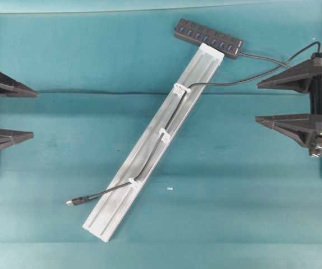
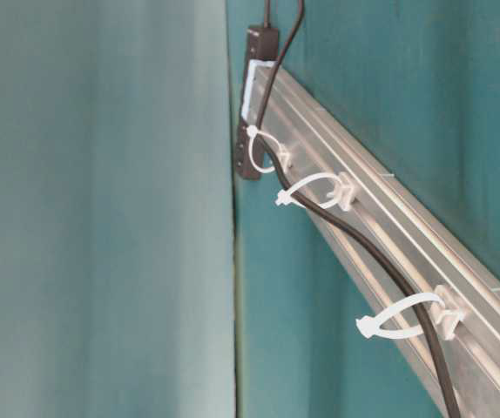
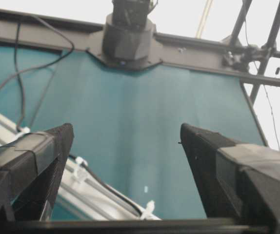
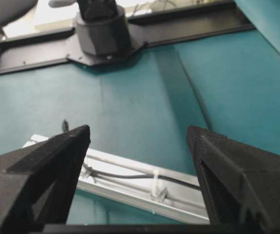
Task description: Pass the USB cable through three rings with both arms.
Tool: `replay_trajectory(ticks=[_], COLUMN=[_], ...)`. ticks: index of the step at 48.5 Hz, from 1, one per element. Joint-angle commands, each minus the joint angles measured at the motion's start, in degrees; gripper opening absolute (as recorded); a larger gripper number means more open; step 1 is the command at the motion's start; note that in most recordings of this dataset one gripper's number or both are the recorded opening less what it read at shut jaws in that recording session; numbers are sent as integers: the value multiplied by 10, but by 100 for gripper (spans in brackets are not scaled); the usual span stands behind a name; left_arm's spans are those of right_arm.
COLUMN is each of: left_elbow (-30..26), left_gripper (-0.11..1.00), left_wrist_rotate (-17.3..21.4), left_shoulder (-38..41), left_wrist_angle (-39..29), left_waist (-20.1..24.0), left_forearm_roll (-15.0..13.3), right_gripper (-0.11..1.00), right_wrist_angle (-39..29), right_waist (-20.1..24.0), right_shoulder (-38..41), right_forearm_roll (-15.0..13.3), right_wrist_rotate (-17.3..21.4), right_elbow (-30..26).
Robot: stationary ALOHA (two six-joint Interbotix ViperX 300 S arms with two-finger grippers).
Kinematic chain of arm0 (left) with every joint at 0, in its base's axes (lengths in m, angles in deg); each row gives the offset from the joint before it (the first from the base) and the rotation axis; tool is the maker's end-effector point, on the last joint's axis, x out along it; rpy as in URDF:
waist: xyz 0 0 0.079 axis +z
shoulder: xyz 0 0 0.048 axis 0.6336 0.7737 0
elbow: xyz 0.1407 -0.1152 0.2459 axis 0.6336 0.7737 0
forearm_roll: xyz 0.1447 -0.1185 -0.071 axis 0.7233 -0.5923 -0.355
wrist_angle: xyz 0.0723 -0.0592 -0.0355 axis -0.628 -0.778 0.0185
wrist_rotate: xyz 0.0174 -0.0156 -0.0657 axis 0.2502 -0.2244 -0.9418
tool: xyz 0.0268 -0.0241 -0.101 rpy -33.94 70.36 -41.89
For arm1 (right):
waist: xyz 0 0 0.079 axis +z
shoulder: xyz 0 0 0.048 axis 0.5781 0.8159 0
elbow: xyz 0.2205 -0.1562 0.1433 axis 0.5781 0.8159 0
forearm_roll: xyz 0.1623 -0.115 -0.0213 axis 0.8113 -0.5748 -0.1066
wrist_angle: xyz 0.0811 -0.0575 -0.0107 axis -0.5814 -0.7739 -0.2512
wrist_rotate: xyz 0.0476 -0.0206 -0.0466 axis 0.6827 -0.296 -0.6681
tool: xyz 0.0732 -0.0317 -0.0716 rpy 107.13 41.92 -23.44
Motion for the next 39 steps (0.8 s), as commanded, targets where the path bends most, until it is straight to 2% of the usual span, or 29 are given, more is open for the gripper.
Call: replay_trajectory(ticks=[1,26,39], left_elbow=[-10,-11,-10], left_gripper=[97,97,97], left_wrist_rotate=[1,5,31], left_shoulder=[6,-1,-4], left_wrist_angle=[3,3,2], left_waist=[1,1,0], left_forearm_roll=[2,2,2], right_gripper=[86,85,85], right_wrist_angle=[5,27,27], right_waist=[1,3,4], right_shoulder=[1,7,25], right_forearm_roll=[-1,-1,-1], right_wrist_rotate=[2,-2,-1], right_elbow=[-3,-2,-1])
